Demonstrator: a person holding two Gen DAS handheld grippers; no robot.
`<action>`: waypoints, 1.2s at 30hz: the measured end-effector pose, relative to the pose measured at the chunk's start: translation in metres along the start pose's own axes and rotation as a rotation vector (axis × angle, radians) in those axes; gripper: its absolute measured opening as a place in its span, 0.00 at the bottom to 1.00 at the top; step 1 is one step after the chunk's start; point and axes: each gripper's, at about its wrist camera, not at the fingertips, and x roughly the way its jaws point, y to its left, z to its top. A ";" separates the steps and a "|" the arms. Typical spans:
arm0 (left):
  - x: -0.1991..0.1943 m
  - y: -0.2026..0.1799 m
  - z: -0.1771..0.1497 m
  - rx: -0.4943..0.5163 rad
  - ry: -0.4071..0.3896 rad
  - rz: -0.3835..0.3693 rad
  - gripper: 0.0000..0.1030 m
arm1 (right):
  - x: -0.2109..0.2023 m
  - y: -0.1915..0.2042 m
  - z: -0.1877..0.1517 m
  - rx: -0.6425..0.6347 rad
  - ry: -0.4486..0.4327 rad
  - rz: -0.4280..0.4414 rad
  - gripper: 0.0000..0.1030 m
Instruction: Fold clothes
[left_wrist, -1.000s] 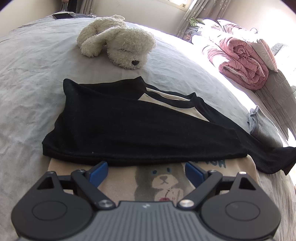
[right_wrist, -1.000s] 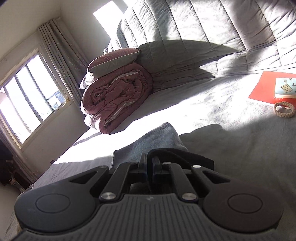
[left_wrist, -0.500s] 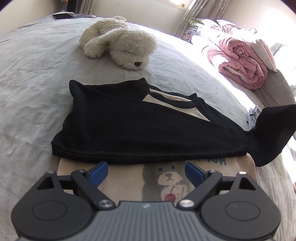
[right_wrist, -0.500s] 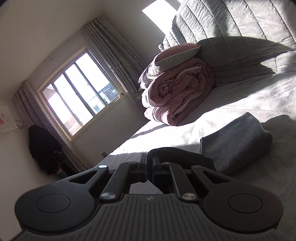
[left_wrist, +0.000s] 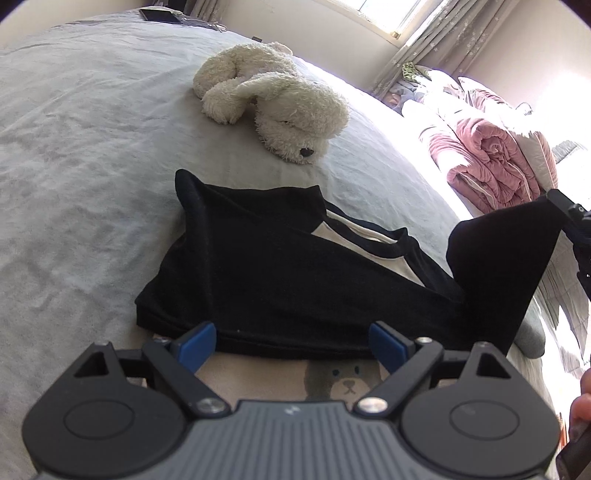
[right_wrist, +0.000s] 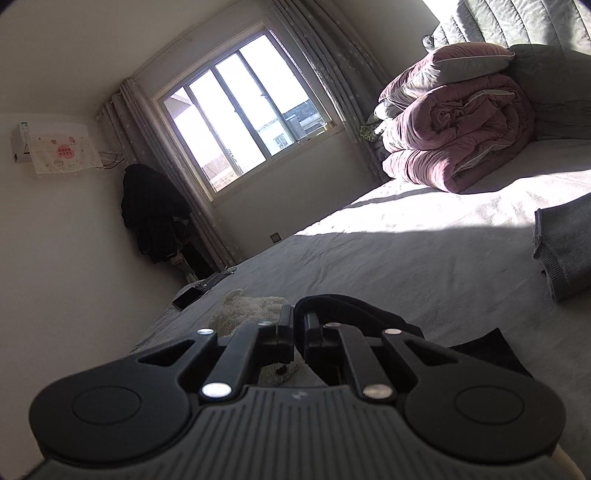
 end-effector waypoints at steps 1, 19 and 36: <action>-0.002 0.003 0.002 -0.011 -0.006 0.000 0.88 | 0.005 0.005 -0.007 -0.009 0.017 0.013 0.06; -0.004 0.024 0.015 -0.072 -0.032 0.019 0.86 | 0.044 0.012 -0.127 -0.126 0.361 0.058 0.07; 0.005 -0.020 0.007 0.162 -0.091 0.068 0.67 | -0.005 -0.013 -0.089 -0.080 0.446 0.040 0.47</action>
